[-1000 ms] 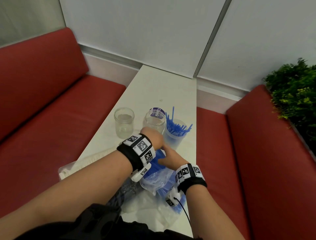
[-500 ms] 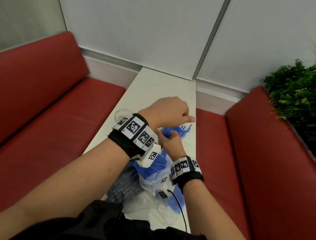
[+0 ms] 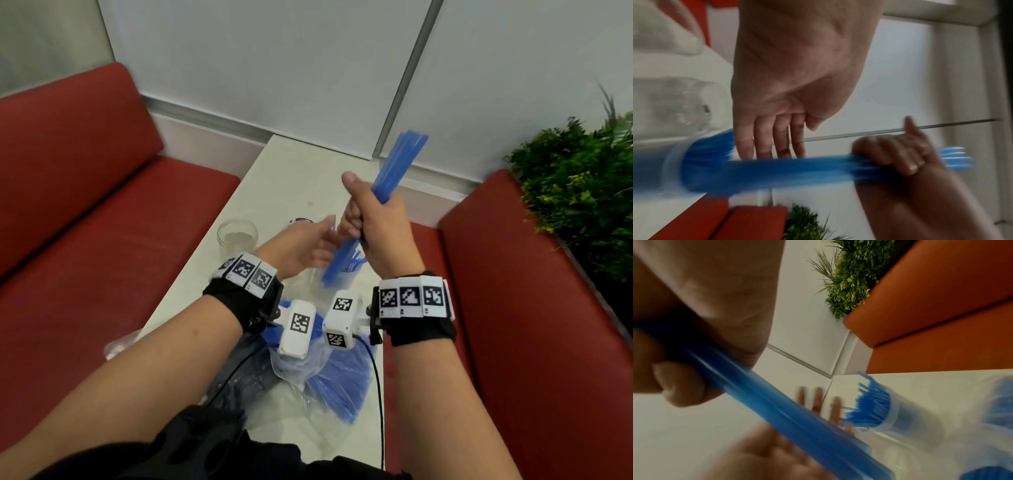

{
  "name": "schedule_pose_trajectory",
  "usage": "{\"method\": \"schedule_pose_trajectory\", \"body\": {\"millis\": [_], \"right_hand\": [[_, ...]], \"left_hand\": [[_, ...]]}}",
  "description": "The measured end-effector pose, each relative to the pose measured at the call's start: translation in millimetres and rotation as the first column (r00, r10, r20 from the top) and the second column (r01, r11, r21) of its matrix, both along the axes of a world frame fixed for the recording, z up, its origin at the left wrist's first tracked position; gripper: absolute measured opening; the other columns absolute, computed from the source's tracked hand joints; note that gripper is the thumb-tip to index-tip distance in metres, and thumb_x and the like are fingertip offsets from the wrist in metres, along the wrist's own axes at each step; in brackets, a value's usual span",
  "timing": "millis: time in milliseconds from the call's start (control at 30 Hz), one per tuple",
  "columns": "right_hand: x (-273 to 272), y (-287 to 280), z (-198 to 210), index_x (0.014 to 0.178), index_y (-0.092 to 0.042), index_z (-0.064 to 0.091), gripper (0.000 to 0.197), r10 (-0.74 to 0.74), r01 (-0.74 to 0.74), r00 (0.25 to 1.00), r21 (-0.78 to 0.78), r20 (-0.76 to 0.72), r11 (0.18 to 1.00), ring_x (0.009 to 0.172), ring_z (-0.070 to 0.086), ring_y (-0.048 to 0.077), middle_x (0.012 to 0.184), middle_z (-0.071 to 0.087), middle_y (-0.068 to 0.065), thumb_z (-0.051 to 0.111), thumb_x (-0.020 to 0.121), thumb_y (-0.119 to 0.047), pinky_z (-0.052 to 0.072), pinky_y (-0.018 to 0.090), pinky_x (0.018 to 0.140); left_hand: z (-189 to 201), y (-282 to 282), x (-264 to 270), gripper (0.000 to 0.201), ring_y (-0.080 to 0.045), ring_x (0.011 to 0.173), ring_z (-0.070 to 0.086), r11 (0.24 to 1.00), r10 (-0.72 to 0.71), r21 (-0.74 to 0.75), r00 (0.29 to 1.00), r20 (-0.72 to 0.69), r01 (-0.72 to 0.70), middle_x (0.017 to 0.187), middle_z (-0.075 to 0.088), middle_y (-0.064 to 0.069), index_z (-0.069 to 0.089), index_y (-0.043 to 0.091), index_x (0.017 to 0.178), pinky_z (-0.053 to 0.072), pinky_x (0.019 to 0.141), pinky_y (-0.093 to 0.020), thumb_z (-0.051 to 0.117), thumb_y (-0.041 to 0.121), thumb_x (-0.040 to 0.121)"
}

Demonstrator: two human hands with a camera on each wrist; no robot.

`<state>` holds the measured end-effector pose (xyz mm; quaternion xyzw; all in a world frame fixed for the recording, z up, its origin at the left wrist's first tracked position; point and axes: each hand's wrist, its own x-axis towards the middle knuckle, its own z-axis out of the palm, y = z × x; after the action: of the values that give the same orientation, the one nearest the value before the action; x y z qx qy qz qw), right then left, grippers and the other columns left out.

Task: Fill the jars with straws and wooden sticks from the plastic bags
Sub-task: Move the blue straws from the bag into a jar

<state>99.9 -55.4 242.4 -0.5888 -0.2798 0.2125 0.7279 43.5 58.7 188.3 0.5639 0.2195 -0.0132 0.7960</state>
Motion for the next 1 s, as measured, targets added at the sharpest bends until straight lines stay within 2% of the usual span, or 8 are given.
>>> {"method": "schedule_pose_trajectory", "body": {"millis": [100,200,433,533,633,733,833,1000], "right_hand": [[1.0,1.0,16.6,0.055,-0.022,0.039,0.051,-0.012,0.012,1.000,0.072,0.008,0.997,0.042,0.032,0.019,0.049,0.031,0.000,0.074,0.090,-0.037,0.036,0.027,0.047],[-0.2,0.5,18.1,0.058,-0.021,0.043,0.047,-0.032,0.029,0.999,0.092,0.033,0.995,0.045,0.037,0.019,0.052,0.036,0.002,0.075,0.090,-0.032,0.039,0.030,0.050],[4.9,4.3,16.0,0.057,-0.026,0.048,0.044,-0.048,0.038,0.994,0.097,0.098,0.995,0.050,0.045,0.021,0.053,0.042,-0.001,0.076,0.089,-0.036,0.045,0.032,0.059],[6.9,5.9,9.5,0.055,-0.028,0.048,0.045,-0.042,0.036,0.993,0.057,0.107,0.998,0.049,0.044,0.019,0.053,0.041,-0.002,0.076,0.089,-0.038,0.044,0.029,0.056],[9.2,3.1,7.6,0.057,-0.025,0.050,0.043,-0.025,0.022,0.993,0.027,0.117,0.999,0.053,0.048,0.021,0.055,0.045,0.000,0.078,0.087,-0.038,0.048,0.029,0.059],[15.0,-0.5,14.7,0.060,-0.024,0.058,0.035,-0.039,0.031,0.985,0.052,0.166,0.998,0.062,0.058,0.021,0.061,0.055,0.002,0.077,0.088,-0.035,0.051,0.034,0.069],[20.7,-1.2,20.9,0.062,-0.021,0.057,0.034,-0.060,0.044,0.987,0.106,0.149,0.993,0.062,0.059,0.018,0.060,0.054,-0.002,0.075,0.090,-0.029,0.052,0.036,0.070],[19.6,-2.3,12.6,0.063,-0.023,0.059,0.034,0.000,0.039,0.968,-0.149,0.253,0.988,0.073,0.065,0.019,0.069,0.064,0.003,0.071,0.092,-0.038,0.053,0.033,0.076]], "left_hand": [[-10.1,-14.2,-0.8,0.039,-0.027,0.077,0.073,0.939,-0.017,-0.344,0.997,-0.072,-0.009,0.084,0.072,-0.015,0.067,0.000,0.087,0.062,0.074,-0.038,0.050,0.032,0.102],[-11.1,-20.7,2.5,0.044,-0.023,0.063,0.071,0.838,0.024,-0.542,0.996,-0.081,-0.064,0.073,0.069,-0.013,0.072,-0.001,0.070,0.058,0.051,-0.028,0.052,0.025,0.100],[-20.3,-21.0,5.1,0.033,-0.015,0.054,0.065,0.840,0.048,-0.531,0.990,-0.133,-0.112,0.069,0.065,-0.009,0.071,0.001,0.069,0.052,0.042,-0.021,0.058,0.019,0.093],[-23.2,-18.6,6.5,0.023,-0.007,0.039,0.048,0.829,0.010,-0.551,0.988,-0.156,-0.095,0.062,0.056,-0.002,0.059,0.009,0.077,0.031,0.027,-0.014,0.059,0.024,0.094],[-29.7,-13.0,8.1,0.014,-0.005,0.031,0.031,0.867,0.076,-0.481,0.988,-0.135,-0.132,0.054,0.048,0.000,0.053,0.015,0.090,0.017,0.024,-0.014,0.053,0.025,0.099],[-38.4,-4.8,7.3,0.017,-0.005,0.032,0.029,0.890,0.164,-0.412,0.980,-0.115,-0.198,0.052,0.045,0.001,0.052,0.015,0.082,0.016,0.025,-0.014,0.052,0.022,0.098],[-45.9,1.2,6.7,0.014,-0.009,0.039,0.043,0.891,0.206,-0.387,0.971,-0.123,-0.238,0.057,0.056,-0.004,0.059,0.011,0.085,0.023,0.027,-0.014,0.058,0.023,0.091],[-51.4,3.3,12.0,0.015,-0.007,0.036,0.035,0.899,0.226,-0.363,0.969,-0.097,-0.246,0.055,0.053,-0.001,0.058,0.012,0.084,0.020,0.027,-0.014,0.055,0.022,0.095]]}}
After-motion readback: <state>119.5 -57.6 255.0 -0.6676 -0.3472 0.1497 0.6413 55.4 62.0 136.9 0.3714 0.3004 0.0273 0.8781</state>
